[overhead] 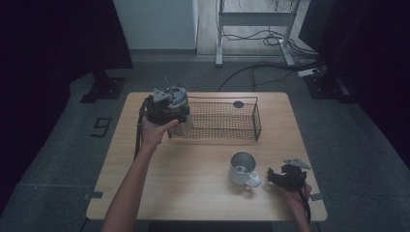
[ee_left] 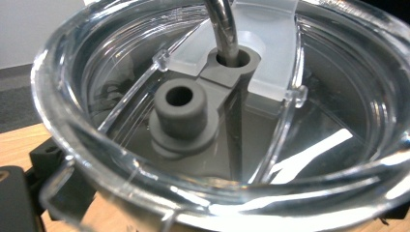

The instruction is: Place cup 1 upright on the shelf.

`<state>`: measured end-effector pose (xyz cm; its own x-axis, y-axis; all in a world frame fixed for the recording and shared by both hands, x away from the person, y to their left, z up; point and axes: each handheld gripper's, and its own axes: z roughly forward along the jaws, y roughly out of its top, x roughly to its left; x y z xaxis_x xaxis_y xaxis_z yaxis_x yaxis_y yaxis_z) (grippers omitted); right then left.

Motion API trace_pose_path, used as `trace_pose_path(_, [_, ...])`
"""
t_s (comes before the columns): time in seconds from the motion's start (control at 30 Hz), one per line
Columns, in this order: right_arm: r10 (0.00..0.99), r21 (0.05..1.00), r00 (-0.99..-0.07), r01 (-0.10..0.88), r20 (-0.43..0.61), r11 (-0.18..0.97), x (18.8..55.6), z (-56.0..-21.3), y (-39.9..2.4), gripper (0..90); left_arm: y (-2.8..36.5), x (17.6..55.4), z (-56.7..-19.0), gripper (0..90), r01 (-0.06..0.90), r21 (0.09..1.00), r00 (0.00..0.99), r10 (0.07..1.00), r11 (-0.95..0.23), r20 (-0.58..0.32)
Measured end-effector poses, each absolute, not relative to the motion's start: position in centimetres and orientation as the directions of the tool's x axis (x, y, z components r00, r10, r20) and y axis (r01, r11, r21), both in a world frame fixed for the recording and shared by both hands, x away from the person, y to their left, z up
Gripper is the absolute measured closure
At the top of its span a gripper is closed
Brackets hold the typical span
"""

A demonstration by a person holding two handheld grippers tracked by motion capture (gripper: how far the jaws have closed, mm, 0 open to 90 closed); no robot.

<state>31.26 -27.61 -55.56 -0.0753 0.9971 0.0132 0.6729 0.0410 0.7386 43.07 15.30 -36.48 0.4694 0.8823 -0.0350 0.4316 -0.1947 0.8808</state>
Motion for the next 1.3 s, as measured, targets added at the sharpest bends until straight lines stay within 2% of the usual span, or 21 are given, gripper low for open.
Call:
trace_pose_path(0.5, [0.997,0.739,-0.075,0.673,0.013,0.041,31.3,-55.6,-27.6,12.8,14.1,44.3,-35.9,3.8,0.426,0.881,0.481,0.877,-0.207,-0.026])
trace_pose_path(1.3, [0.997,0.738,-0.075,0.674,0.013,0.041,31.3,-55.6,-27.6,12.9,12.5,47.1,-36.9,3.9,0.446,0.87,0.478,0.877,-0.208,-0.035])
